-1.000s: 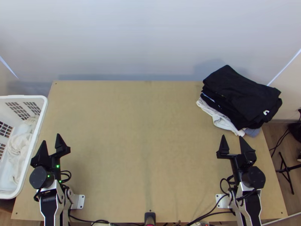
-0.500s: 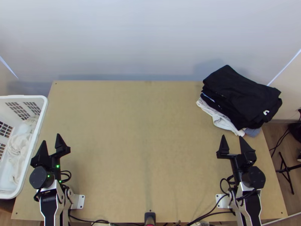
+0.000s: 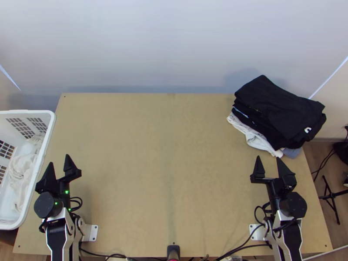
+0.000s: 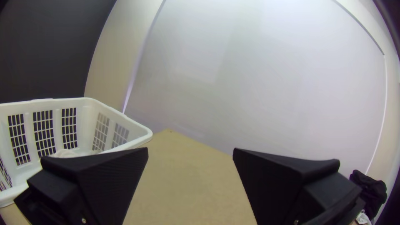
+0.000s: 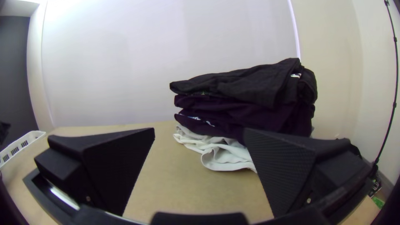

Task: Fold the t-shirt

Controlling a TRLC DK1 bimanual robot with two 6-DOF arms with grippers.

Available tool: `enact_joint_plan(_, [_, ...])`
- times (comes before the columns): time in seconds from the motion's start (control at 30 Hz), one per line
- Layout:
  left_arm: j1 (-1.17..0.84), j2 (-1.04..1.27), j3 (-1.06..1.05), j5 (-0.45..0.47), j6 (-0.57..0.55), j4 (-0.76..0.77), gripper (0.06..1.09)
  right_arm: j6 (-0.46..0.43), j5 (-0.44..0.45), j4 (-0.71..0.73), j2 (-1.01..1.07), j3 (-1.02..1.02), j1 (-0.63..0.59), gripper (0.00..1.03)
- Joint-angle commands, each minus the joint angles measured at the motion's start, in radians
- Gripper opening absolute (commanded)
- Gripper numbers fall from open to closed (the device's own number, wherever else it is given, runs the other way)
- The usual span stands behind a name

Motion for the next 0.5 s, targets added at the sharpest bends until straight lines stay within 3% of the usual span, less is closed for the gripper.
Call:
enact_joint_plan(0.0, [0.0,0.0,0.0,0.0,0.0,0.0,1.05,0.0,0.0,0.0,0.0,0.0,0.0,0.99])
enact_joint_plan(0.4, [0.007,-0.001,0.0,0.0,0.002,0.0,1.05,0.0,0.0,0.0,0.0,0.0,0.0,0.99])
enact_joint_plan(0.47, [0.009,-0.001,0.0,0.0,0.042,0.002,1.05,0.0,0.0,0.0,0.0,0.0,0.0,0.99])
